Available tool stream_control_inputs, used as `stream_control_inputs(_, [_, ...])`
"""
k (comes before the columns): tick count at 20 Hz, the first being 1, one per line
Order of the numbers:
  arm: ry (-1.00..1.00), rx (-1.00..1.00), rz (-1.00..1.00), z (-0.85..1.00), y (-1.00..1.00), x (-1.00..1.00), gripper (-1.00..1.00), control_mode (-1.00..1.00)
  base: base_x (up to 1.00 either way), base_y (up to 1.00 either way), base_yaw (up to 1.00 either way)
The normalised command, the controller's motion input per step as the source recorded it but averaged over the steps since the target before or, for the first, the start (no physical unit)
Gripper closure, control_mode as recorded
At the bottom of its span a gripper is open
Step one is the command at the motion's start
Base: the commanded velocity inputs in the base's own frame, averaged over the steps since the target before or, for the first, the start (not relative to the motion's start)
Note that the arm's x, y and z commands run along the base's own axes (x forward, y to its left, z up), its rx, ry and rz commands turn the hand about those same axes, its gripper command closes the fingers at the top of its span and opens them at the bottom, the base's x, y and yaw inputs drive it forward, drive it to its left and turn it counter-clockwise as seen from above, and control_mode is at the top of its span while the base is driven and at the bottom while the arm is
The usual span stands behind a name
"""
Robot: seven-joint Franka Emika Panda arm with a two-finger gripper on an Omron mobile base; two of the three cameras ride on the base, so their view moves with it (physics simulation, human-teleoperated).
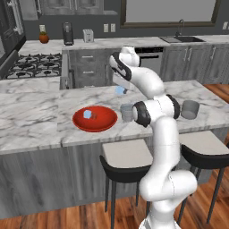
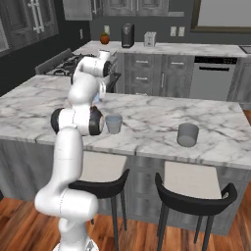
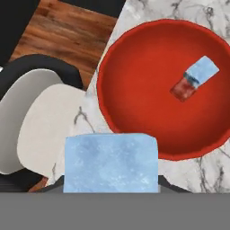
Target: There are four ice cubes in the ice bowl. Place two ice cubes in each glass of water.
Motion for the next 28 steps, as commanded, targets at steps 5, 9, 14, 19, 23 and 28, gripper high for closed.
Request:
stream_control_inputs(5, [-0.08, 0.00, -0.31, 0.22, -1.00, -0.75, 1.00, -1.00, 0.00, 0.00, 0.00])
stream_control_inputs(9, [-0.08, 0.00, -0.31, 0.15, -1.00, -0.77, 1.00, -1.00, 0.00, 0.00, 0.00])
stream_control_inputs(14, [-0.15, 0.00, -0.29, 0.03, -1.00, -0.77, 1.00, -1.00, 0.00, 0.00, 0.00])
stream_control_inputs(19, [-0.09, -0.01, -0.33, 0.03, -1.00, -0.37, 1.00, -1.00, 0.00, 0.00, 0.00])
stream_control_inputs(23, [0.07, -0.05, -0.38, 0.00, -1.00, -0.01, 1.00, -1.00, 0.00, 0.00, 0.00])
stream_control_inputs(28, [0.27, -0.13, -0.40, 0.00, -0.84, 0.16, 1.00, -1.00, 0.00, 0.00, 0.00])
